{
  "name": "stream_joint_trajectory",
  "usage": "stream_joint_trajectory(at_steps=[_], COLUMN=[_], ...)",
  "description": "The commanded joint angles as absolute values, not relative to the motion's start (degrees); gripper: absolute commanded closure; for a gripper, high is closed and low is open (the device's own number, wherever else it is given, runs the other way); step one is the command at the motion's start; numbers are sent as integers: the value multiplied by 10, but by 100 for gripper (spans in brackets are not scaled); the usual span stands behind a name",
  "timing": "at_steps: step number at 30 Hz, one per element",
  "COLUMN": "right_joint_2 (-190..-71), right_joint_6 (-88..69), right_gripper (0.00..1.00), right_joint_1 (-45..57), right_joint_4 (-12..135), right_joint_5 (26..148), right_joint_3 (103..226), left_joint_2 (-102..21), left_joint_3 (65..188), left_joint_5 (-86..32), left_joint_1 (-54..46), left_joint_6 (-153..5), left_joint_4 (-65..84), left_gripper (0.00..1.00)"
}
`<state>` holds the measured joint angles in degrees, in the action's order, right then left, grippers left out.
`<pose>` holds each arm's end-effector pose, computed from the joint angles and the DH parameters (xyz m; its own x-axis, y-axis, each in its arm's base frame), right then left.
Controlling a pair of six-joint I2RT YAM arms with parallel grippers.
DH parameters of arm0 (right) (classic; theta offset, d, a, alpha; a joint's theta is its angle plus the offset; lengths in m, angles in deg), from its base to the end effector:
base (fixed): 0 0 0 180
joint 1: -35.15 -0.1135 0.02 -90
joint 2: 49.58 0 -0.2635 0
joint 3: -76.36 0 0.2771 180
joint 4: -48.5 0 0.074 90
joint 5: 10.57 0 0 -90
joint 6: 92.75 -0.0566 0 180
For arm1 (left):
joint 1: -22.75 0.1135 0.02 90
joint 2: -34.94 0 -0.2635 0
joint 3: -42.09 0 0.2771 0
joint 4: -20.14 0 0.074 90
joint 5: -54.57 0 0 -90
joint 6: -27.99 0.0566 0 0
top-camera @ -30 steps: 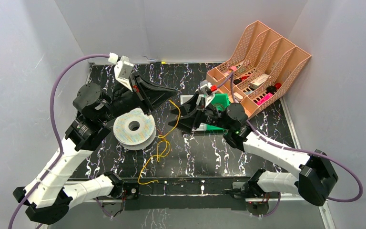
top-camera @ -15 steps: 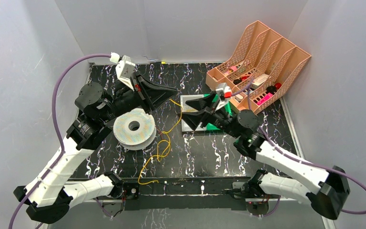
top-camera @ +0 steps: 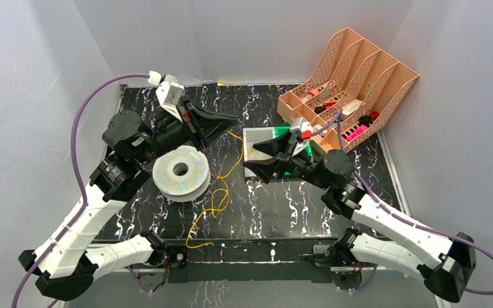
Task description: Wrap the cables
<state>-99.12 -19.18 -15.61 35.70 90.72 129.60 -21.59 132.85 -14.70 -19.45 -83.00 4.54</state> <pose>0.1494 0.2004 0.3686 -0.0761 0.3453 -0.9354 -0.8932 0.3933 0.2179 0.1525 -0.1654 0.5297 -0.0931 -0.3678 -0.9252 0.9033 0.3596 -0.2339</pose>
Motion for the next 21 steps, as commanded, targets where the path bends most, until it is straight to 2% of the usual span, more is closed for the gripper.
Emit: stream_joint_trajectory(at_steps=[1,14,21], right_joint_2=[-1023,-1120,-1128], right_joint_6=[-238,-351,-363], right_gripper=[26,35,58], right_joint_1=[-157,-157,-157], right_joint_4=[285,125,115], right_joint_5=[970,1031,1023], right_joint_3=[1323,1330,1327], left_joint_2=[-212,-209,-205], left_joint_3=[1328,1315,1311], left_joint_5=[-144,-135,-136], left_joint_1=[-197,-197,-197], left_joint_6=[-828,-840,-843], left_joint_4=[62,76,79], left_gripper=[100,100,100])
